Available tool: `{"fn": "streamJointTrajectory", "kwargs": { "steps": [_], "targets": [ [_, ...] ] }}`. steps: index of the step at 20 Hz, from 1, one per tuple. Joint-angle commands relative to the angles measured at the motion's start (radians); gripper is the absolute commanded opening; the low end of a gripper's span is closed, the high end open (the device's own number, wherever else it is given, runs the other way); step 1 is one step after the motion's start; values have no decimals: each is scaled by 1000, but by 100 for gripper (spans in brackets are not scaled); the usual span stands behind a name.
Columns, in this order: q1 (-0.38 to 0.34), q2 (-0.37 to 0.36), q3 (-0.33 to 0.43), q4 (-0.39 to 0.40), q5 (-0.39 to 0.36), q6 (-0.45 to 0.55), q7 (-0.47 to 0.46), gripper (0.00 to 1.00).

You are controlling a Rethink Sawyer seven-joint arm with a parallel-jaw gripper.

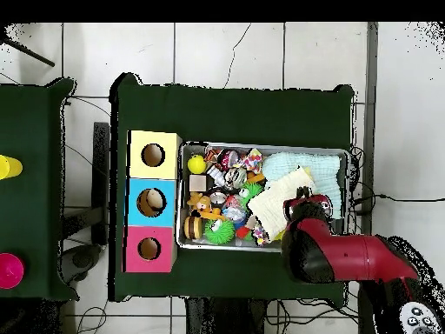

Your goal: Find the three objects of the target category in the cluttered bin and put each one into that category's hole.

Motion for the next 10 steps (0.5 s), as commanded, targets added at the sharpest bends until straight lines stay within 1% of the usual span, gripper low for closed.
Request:
{"fn": "streamJointTrajectory", "kwargs": {
  "steps": [1, 2, 5, 7, 10],
  "targets": [
    [10, 5, 88, 103, 71, 132, 104, 0],
    [14, 9, 74, 104, 95, 138, 103, 100],
    [10, 30, 75, 105, 96, 138, 100, 100],
    [40, 50, 31, 95, 93, 139, 101, 100],
    [108, 101, -72, 60, 80, 162, 116, 100]
  ]
}}
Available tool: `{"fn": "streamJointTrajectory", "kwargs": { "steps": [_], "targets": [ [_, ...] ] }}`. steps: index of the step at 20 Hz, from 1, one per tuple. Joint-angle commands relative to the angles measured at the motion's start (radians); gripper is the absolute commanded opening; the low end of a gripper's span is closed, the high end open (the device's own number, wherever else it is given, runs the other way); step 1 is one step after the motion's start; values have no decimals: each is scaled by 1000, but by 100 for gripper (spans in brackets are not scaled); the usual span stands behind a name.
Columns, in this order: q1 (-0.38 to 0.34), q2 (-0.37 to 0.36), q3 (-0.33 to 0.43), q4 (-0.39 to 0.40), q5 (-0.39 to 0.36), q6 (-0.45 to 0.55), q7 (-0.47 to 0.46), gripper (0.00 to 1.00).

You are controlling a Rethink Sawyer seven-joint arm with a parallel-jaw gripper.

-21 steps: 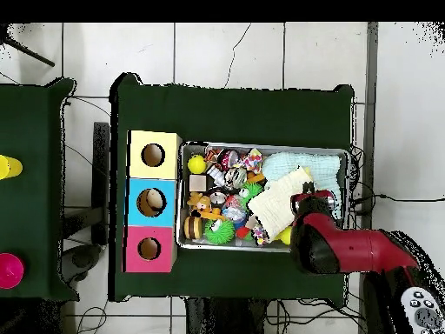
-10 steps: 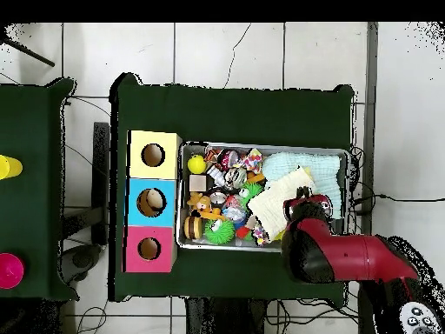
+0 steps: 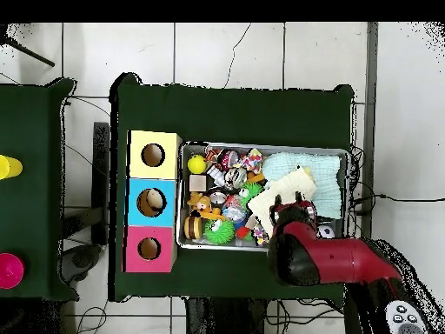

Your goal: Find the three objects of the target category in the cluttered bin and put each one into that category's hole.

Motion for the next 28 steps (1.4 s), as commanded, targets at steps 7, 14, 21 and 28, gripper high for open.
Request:
{"fn": "streamJointTrajectory", "kwargs": {
  "steps": [7, 14, 21, 28],
  "targets": [
    [178, 181, -196, -23, 17, 136, 151, 100],
    [213, 287, -265, -76, 9, 68, 149, 100],
    [117, 286, -188, -117, -26, -26, 91, 100],
    [33, 267, -90, -94, -37, -30, 65, 0]
  ]
}}
